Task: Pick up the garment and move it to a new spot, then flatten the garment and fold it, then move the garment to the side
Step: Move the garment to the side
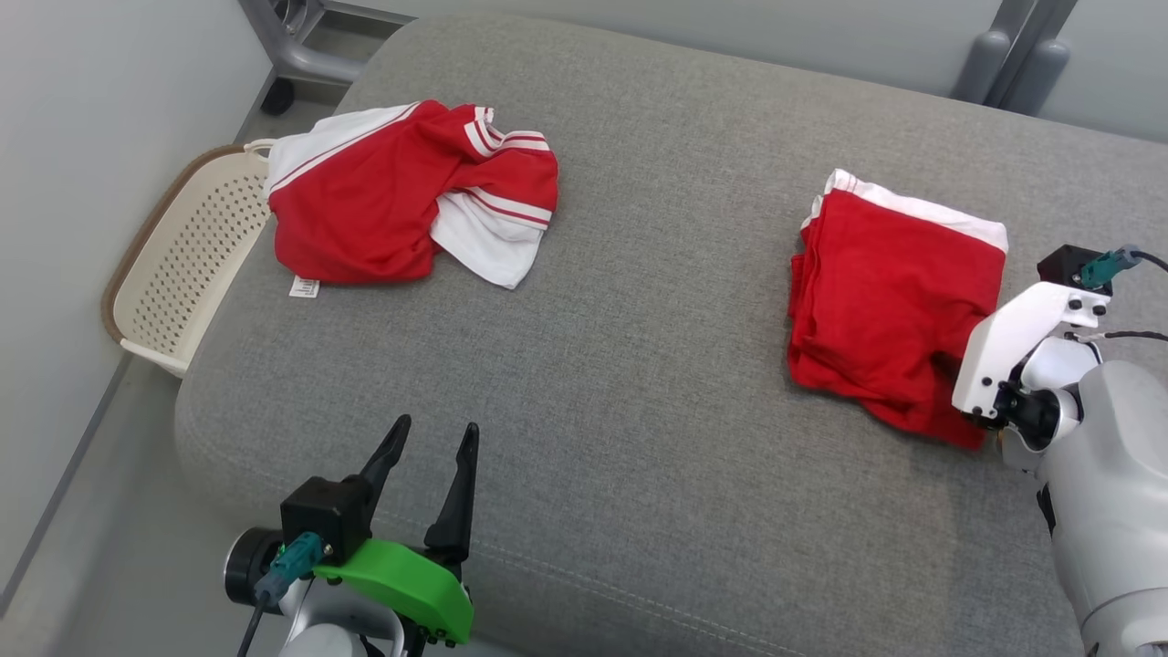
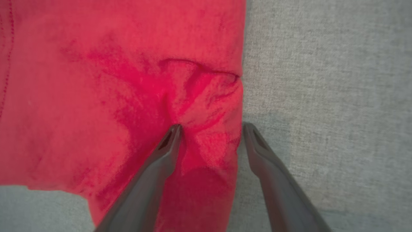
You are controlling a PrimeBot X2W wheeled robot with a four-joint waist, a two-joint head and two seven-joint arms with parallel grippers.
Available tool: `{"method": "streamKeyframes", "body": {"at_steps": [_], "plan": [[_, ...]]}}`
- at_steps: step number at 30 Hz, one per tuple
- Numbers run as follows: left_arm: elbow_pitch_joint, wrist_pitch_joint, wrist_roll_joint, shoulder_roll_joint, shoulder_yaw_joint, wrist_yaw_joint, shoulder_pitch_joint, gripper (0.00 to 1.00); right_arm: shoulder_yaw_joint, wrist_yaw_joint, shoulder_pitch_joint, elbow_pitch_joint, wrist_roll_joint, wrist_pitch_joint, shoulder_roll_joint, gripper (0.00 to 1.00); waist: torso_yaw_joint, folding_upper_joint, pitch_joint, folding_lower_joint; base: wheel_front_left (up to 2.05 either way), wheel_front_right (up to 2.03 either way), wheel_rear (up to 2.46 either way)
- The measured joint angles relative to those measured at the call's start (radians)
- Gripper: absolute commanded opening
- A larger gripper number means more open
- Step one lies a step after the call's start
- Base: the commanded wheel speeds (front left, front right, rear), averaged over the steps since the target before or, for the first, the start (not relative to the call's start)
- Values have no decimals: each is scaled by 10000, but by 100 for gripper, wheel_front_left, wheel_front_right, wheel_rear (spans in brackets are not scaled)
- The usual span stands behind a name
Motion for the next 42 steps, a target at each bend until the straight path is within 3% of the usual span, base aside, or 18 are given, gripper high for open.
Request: {"method": "streamKeyframes", "body": {"at_steps": [1,2,5,16,24,32,42], "plan": [[6,-23,0,-13,-10,0,-14,100,-111,0,-32,56,-40,2,13,56,38,0,37,0,0,0,0],[12,-25,0,-21,-13,0,-26,100,-219,0,-76,100,-98,13,19,38,74,0,67,0,0,0,0],[46,-29,0,-35,-38,2,-64,100,-439,0,-128,194,-303,0,33,0,164,0,123,0,0,0,0],[109,-67,-73,44,-50,48,-83,100,-316,4,-206,359,-857,-77,150,0,-86,0,-125,0,0,0,0],[-90,-35,-42,263,-10,226,10,100,972,4,160,-174,-460,15,-405,0,-995,0,-367,0,0,0,0],[-349,27,40,299,-90,249,-186,100,1862,2,382,-890,35,-301,-1384,0,-2182,0,-328,0,0,0,0],[-1218,412,581,558,-314,299,-947,100,2516,4,-394,-1034,-272,-1108,-2284,0,-3280,0,613,0,0,0,0]]}}
